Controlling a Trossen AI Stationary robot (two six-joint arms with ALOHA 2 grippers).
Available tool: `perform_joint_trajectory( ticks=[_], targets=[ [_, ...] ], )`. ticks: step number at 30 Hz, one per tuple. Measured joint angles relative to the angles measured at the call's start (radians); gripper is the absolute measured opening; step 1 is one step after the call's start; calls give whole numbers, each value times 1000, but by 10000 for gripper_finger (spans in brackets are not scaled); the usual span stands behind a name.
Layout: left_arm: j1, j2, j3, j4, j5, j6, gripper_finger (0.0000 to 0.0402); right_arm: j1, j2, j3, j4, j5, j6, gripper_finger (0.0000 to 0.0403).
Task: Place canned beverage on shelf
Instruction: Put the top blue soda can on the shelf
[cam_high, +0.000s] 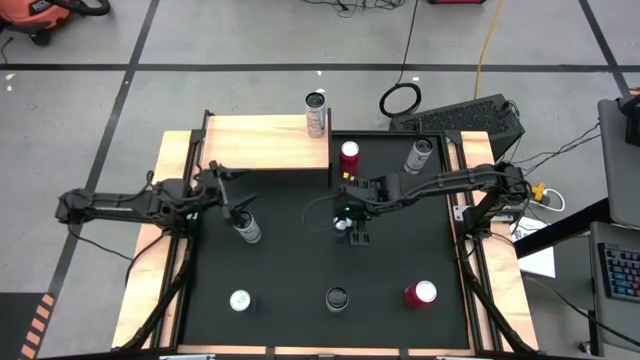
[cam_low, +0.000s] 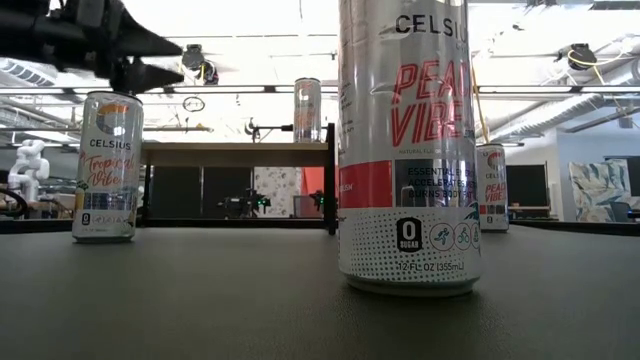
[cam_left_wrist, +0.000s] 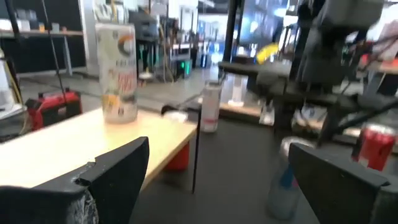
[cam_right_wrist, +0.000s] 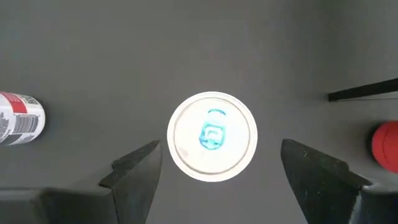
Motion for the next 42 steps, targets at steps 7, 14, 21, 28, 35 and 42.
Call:
perform_joint_trajectory(
  ticks=[7, 14, 21, 28, 35, 42],
  targets=[
    [0, 97, 0, 80, -7, -1, 389, 1, 0, 0, 12, 1, -1, 311],
    [0, 174, 1, 135, -17, -25, 389, 1, 12, 0, 24, -1, 6, 311],
    [0, 275, 83, 122, -17, -17, 389, 1, 64, 0, 23, 0, 2, 311],
    [0, 382, 140, 120, 26, -17, 389, 1, 67, 0, 49, 0, -6, 311],
    [0, 462, 141, 138, 36, -16, 389, 1, 84, -1, 52, -1, -9, 311],
    [0, 525, 142, 217, 65, -17, 389, 0, 122, -1, 63, -50, -20, 311]
  ],
)
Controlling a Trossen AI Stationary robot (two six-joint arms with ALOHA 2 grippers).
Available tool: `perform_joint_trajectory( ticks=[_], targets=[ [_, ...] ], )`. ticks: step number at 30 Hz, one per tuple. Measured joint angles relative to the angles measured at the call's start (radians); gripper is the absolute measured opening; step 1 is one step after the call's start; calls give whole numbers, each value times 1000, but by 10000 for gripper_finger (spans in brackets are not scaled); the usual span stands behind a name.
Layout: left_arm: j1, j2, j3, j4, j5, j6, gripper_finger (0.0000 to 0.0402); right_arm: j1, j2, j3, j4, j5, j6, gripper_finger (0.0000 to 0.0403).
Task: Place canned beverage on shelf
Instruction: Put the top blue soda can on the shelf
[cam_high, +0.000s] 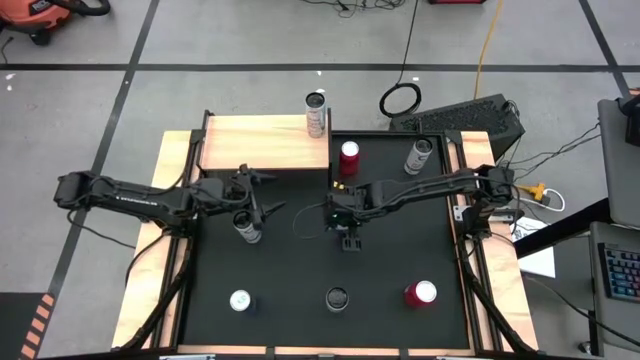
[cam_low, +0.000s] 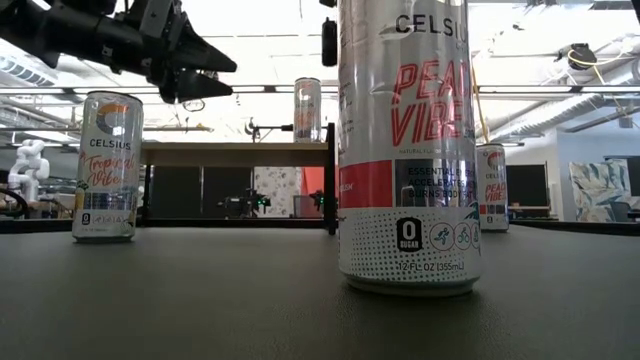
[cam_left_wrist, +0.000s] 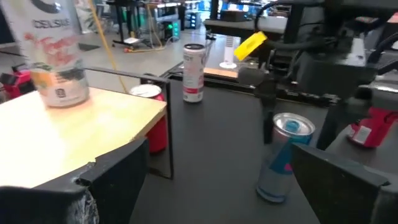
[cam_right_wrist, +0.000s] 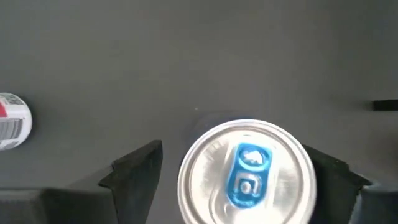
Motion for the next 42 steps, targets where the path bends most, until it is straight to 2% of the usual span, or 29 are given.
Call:
perform_joint_trajectory(
  ticks=[7, 10, 16, 24, 28, 42],
  targets=[
    [0, 58, 0, 70, 31, 0, 389, 0, 10, 0, -4, -2, -13, 300],
    [0, 76, 0, 71, 31, -1, 389, 0, 10, 0, -8, -3, -25, 275],
    [0, 105, 0, 87, 57, -8, 389, -1, 10, 1, -4, -38, -35, 200],
    [0, 132, 0, 131, 77, -9, 389, -2, 8, 1, -4, -49, -37, 199],
    [0, 142, 0, 135, 131, -10, 389, -3, 3, 5, -16, -54, -41, 199],
    [35, 177, 10, 158, 218, -37, 389, -11, -2, 219, -125, -56, -110, 199]
  ],
)
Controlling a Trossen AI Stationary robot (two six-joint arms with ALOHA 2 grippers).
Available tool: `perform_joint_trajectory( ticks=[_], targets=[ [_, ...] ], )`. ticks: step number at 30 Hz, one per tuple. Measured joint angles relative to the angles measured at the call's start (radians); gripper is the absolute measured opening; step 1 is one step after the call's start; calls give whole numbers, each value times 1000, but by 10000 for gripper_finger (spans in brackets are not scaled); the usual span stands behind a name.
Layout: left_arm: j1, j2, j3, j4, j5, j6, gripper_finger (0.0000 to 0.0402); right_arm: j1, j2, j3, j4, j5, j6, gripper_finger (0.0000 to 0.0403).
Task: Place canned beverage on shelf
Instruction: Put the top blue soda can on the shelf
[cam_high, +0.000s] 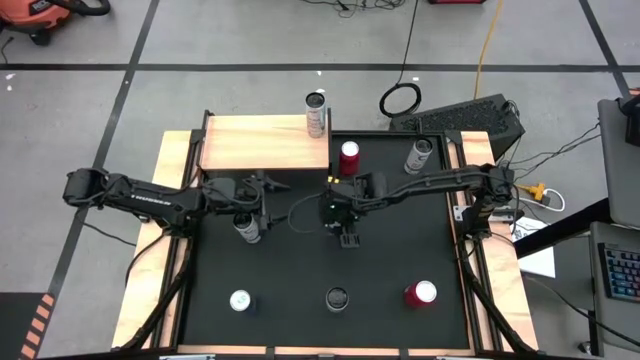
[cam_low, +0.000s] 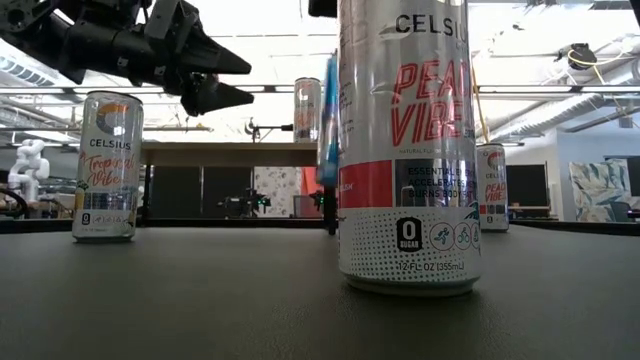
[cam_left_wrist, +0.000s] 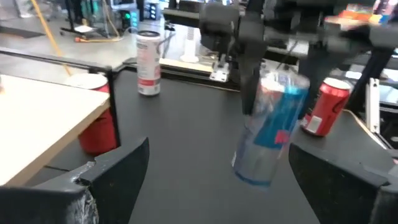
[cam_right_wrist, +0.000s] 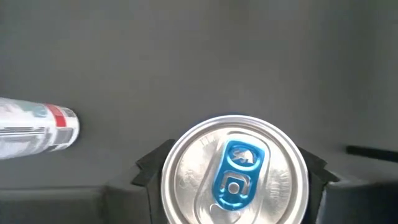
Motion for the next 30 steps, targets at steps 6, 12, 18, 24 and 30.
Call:
perform_joint_trajectory(
  ticks=[6, 12, 18, 24, 30],
  targets=[
    [0, 47, 60, -17, 49, 1, 389, -10, 0, 101, -10, 1, -55, 199],
    [1, 105, 117, -20, 76, 1, 389, -25, -2, 154, -14, 0, -73, 199],
    [24, 165, 181, -22, 193, 0, 389, -36, -2, 164, 5, -28, -107, 199],
    [52, 223, 238, -92, 248, 1, 389, -43, -2, 165, 19, -52, -107, 199],
    [57, 270, 268, -88, 282, 1, 389, -56, -2, 165, 40, -51, -114, 199]
  ],
)
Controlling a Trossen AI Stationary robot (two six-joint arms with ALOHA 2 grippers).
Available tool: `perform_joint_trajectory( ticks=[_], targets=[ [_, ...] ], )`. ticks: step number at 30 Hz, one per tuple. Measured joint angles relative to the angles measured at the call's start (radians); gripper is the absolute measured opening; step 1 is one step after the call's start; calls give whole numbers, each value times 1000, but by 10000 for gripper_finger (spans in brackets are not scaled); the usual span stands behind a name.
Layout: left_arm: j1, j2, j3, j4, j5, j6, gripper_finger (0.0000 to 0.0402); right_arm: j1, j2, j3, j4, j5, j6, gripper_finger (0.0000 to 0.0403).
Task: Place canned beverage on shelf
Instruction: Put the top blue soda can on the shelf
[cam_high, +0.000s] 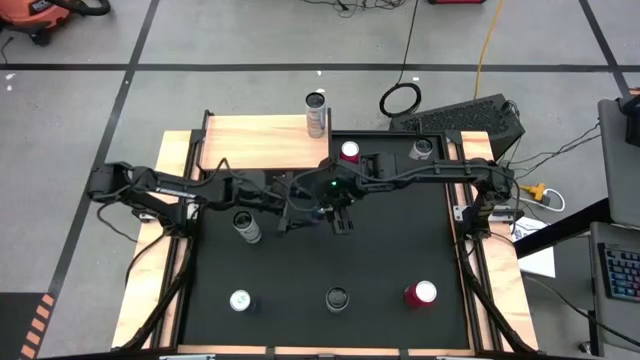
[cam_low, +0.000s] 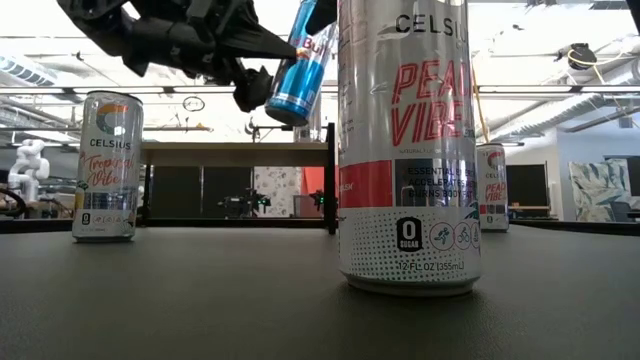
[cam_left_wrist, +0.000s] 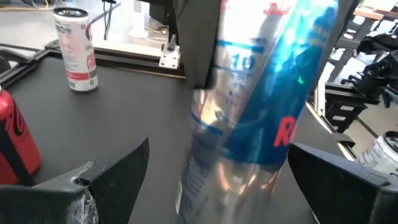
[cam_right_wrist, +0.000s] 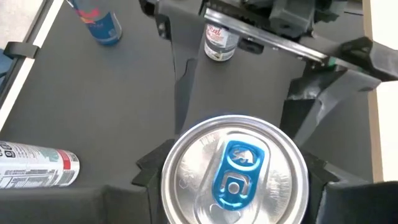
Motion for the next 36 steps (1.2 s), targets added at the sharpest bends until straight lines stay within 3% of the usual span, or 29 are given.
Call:
perform_joint_trajectory(
  ticks=[18, 30, 36],
  targets=[
    [0, 16, 21, 2, 18, 37, 382, -14, 0, 0, 22, 0, -4, 199],
    [0, 16, 21, 1, 18, 37, 289, -14, 0, 0, 33, -1, -22, 201],
    [0, 16, 21, -2, 27, 40, 257, -14, 0, 0, 30, -8, -16, 228]
  ],
)
